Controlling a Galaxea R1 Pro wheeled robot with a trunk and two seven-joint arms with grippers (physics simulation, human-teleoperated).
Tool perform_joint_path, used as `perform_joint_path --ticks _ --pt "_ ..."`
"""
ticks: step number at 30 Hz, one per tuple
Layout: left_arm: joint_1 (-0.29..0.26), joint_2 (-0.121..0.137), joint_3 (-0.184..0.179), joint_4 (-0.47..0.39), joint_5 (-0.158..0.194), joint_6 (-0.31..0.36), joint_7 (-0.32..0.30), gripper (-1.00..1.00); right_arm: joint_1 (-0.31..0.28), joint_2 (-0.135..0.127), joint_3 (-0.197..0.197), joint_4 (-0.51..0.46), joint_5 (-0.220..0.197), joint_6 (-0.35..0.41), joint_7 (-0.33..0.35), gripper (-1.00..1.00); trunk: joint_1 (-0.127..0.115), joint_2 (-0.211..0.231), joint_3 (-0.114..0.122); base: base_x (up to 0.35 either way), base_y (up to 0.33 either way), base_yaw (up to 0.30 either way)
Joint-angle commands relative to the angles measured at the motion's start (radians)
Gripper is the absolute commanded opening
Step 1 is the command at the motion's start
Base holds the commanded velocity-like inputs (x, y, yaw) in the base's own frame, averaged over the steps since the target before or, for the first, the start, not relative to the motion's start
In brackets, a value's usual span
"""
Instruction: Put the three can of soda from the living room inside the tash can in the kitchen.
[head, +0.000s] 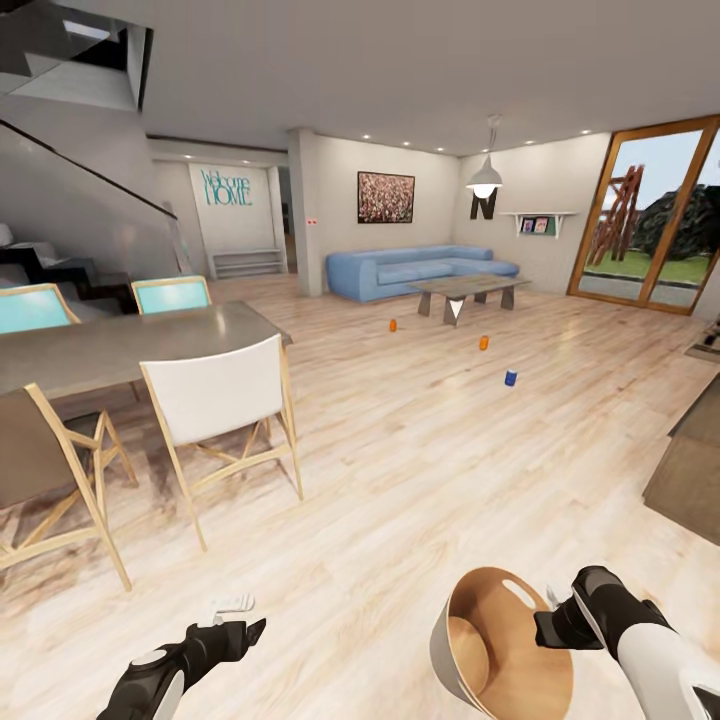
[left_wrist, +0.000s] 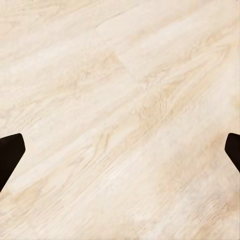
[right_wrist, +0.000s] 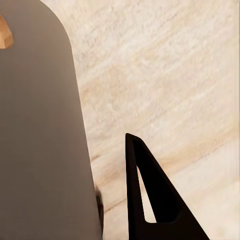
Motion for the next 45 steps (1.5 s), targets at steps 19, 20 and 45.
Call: perform_joint_path --ticks 19,20,45 --pt "0.0 0.0 0.0 -0.001 0.0 0.0 -0.002 1.0 0.0 0.003 -0.004 -0.002 -0.018 -0.049 -0.004 -1.0 -0.073 0.133 0.06 0.0 0.0 0.0" --pt "0.0 0.0 0.0 -0.001 0.0 0.0 -0.002 1.0 0.0 0.003 -0.004 -0.002 -0.018 -0.052 -0.002 -1.0 -0.077 0.14 0.063 0.0 0.0 0.0" --pt "0.001 0.0 -0.004 -0.002 -0.001 -0.04 0.002 1.0 -0.003 0.015 0.01 -0.006 0.032 0.152 -0.048 -1.0 -0.15 0.273 0.122 0.0 0.0 0.0"
